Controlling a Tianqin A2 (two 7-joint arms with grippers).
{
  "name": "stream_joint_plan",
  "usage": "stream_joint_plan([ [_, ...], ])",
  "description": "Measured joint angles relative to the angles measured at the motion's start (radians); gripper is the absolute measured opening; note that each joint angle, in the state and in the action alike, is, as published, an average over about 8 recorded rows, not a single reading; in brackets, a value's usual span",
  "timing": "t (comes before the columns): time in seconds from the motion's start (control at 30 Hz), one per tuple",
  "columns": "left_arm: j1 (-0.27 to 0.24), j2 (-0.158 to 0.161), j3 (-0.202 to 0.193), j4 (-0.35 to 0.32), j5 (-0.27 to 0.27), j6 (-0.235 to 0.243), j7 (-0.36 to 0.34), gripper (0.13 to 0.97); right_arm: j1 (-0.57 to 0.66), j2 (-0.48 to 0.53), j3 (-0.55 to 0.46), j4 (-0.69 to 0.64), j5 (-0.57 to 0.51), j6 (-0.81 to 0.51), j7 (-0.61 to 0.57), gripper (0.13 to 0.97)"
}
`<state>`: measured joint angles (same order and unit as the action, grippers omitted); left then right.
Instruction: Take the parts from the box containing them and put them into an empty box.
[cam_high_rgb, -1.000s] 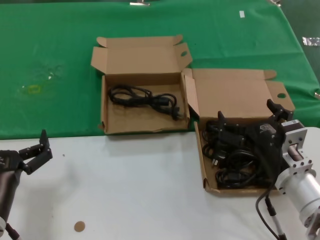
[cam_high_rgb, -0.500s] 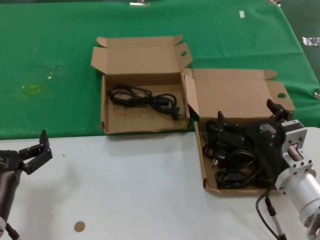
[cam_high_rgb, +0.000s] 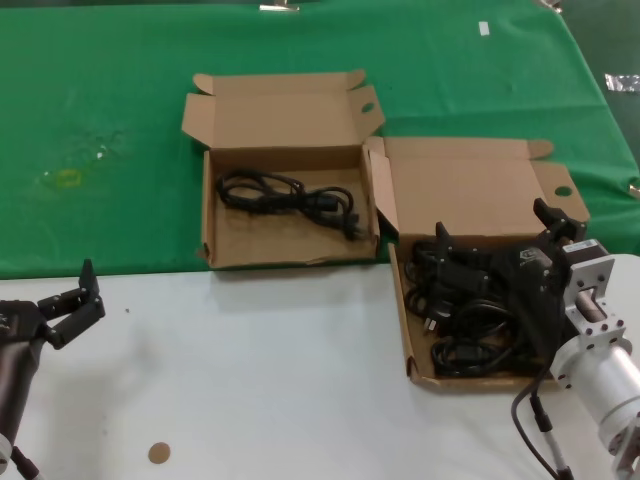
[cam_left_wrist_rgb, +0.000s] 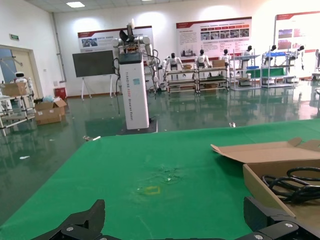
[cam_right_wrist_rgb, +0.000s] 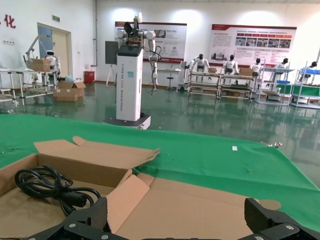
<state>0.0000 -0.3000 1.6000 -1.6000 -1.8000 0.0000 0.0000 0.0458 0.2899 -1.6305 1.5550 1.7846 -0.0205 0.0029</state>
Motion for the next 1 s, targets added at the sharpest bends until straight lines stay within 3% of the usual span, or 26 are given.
stream_joint_plan([
  [1.0,0.0,0.0,0.0,0.0,0.0,0.0,0.0,0.966,0.0,0.0,0.0,0.0,0.0,0.0,0.0,0.966],
])
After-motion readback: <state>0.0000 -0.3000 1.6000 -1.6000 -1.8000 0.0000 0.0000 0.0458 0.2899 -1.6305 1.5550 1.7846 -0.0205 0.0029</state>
